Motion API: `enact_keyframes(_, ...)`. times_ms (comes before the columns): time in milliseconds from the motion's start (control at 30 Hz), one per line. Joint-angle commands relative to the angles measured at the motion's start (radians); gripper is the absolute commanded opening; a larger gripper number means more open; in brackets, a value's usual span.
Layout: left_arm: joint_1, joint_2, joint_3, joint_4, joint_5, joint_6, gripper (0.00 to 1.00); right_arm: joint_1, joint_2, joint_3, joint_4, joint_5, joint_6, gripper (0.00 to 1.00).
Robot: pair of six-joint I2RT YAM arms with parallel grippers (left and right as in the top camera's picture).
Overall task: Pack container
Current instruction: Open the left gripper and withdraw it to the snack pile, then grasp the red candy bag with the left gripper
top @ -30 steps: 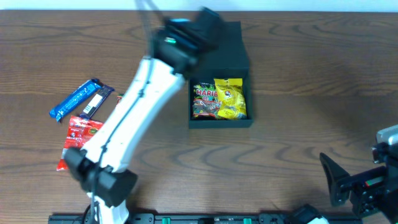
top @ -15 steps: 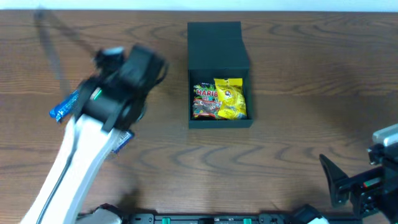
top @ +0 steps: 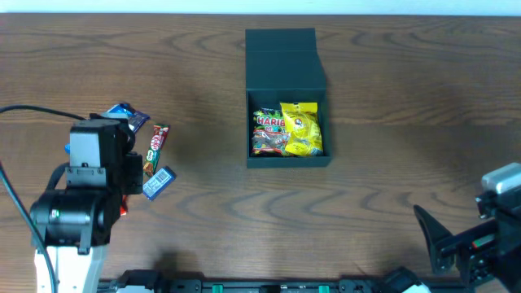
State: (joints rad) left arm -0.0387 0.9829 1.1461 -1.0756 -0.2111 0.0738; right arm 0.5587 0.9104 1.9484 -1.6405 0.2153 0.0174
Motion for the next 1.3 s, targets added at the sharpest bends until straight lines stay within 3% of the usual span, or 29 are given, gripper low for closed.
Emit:
enact_keyframes(0,0.061,0.055,-0.021,-0.018,0.03,-0.09,0.15,0.004,0.003,0.001,-0.003,-0.011,-0.015,0.99)
enact_keyframes(133,0.127,0.149,-0.052,0.007,0.101,-0.103,0.19,0.004,0.003,0.001,-0.001,-0.011,-0.019,0.99)
enact_keyframes(200,0.151,0.204,-0.062,0.023,0.108,-0.103,0.36,0.004,0.003,0.001,-0.002,-0.011,-0.019,0.99)
enact_keyframes(233,0.161,0.235,-0.063,0.026,0.109,-0.104,0.59,0.004,0.003,0.001,-0.002,-0.011,-0.019,0.99)
enact_keyframes(300,0.171,0.277,-0.063,0.027,0.108,-0.103,0.73,0.004,0.004,0.001,-0.002,-0.011,-0.019,0.99)
enact_keyframes(400,0.19,0.339,-0.063,0.029,0.086,-0.105,0.82,0.004,0.003,0.001,-0.005,-0.011,-0.019,0.99)
enact_keyframes(600,0.292,0.443,-0.063,0.051,0.04,-0.142,0.85,0.004,0.003,0.001,-0.03,-0.016,-0.019,0.99)
enact_keyframes(667,0.329,0.472,-0.063,0.06,0.055,-0.142,0.96,0.004,0.003,0.001,-0.033,-0.018,-0.018,0.99)
enact_keyframes(1267,0.418,0.75,-0.063,0.168,0.073,-0.133,0.95,0.004,0.003,0.001,-0.033,-0.018,-0.014,0.99)
